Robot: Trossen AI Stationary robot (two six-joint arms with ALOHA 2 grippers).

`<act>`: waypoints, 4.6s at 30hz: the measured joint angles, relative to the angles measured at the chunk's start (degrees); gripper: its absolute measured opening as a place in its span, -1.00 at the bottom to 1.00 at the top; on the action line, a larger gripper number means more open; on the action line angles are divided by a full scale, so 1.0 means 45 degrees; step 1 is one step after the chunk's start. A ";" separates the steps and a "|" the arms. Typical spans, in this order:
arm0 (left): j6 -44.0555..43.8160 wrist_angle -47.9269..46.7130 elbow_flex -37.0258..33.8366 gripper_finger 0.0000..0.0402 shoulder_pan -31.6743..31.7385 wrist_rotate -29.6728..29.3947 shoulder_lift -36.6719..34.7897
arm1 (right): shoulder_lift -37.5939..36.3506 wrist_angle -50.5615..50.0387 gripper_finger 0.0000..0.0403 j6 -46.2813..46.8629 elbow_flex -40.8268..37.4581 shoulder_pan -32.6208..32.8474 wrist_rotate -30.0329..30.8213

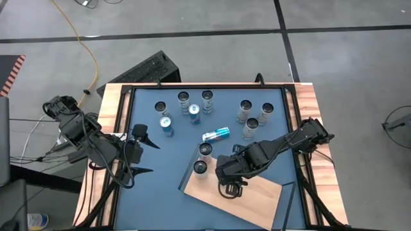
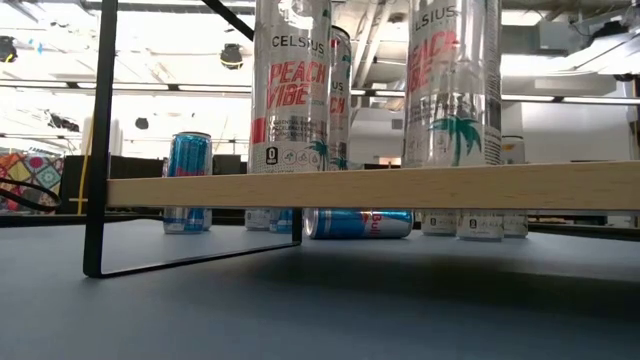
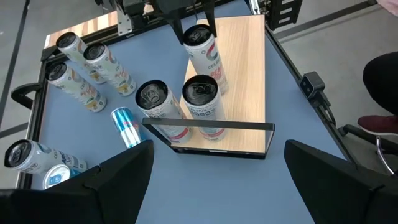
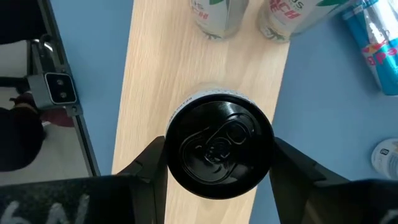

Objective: Place canned beverage on shelf
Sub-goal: Put the white pink soda can aligned with the other white pink soda cans on the shelf

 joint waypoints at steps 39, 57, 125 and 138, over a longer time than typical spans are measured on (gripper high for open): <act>0.0507 0.0024 -0.0010 0.73 -0.0102 -0.0240 0.0777 | 0.0262 0.2021 0.24 -0.0716 -0.0037 -0.0525 -0.1315; 0.0787 0.0017 -0.0010 0.73 -0.0112 -0.0593 0.0772 | 0.0277 0.3483 0.24 -0.1540 -0.0039 -0.0229 -0.0779; 0.0756 -0.0073 -0.0005 0.73 -0.0112 -0.0604 0.0763 | 0.0907 0.2754 0.50 -0.0957 0.0573 0.0308 -0.1591; 0.0538 -0.0226 0.0000 0.73 -0.0482 -0.0653 0.0763 | 0.0389 -0.0798 0.50 0.4994 0.0061 0.2718 0.2013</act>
